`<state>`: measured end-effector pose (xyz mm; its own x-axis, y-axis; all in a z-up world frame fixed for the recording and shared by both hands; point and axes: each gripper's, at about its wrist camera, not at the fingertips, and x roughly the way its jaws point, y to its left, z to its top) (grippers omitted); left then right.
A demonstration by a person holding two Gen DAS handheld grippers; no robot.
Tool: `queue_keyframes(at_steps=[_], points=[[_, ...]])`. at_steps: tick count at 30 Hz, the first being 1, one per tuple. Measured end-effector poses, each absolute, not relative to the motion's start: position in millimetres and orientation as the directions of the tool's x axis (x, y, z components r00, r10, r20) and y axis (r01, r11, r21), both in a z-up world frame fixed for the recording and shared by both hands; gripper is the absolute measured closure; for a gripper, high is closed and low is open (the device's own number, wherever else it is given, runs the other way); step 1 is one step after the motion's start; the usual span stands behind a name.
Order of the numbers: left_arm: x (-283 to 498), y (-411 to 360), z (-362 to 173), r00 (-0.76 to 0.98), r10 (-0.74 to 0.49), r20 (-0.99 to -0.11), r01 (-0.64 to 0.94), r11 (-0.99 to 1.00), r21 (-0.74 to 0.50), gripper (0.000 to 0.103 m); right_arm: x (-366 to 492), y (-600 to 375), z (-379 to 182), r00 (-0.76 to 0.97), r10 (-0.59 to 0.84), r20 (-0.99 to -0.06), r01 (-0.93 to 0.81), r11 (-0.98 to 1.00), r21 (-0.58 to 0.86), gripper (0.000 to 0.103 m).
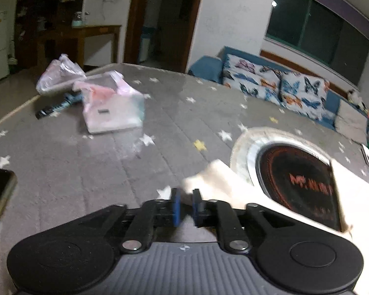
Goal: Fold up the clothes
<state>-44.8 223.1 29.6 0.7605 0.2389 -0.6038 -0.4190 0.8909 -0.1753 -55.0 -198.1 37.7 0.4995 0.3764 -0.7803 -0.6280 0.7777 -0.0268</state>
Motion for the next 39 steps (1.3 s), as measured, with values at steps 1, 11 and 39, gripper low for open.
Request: queue_keyframes(at_steps=[1, 11, 39], points=[[-45, 223, 33, 0.763, 0.257, -0.594, -0.429, 0.888, -0.168, 0.087, -57, -200, 41, 0.501, 0.386, -0.775, -0.629, 0.777, -0.021, 0.018], [-20, 126, 57, 0.828, -0.127, -0.546, -0.051, 0.953, -0.299, 0.09, -36, -248, 49, 0.597, 0.323, -0.734, -0.452, 0.892, 0.024, 0.025], [40, 44, 9, 0.731, -0.222, -0.645, 0.055, 0.962, -0.268, 0.094, -12, -281, 35, 0.638, 0.348, -0.687, -0.346, 0.926, 0.149, 0.041]])
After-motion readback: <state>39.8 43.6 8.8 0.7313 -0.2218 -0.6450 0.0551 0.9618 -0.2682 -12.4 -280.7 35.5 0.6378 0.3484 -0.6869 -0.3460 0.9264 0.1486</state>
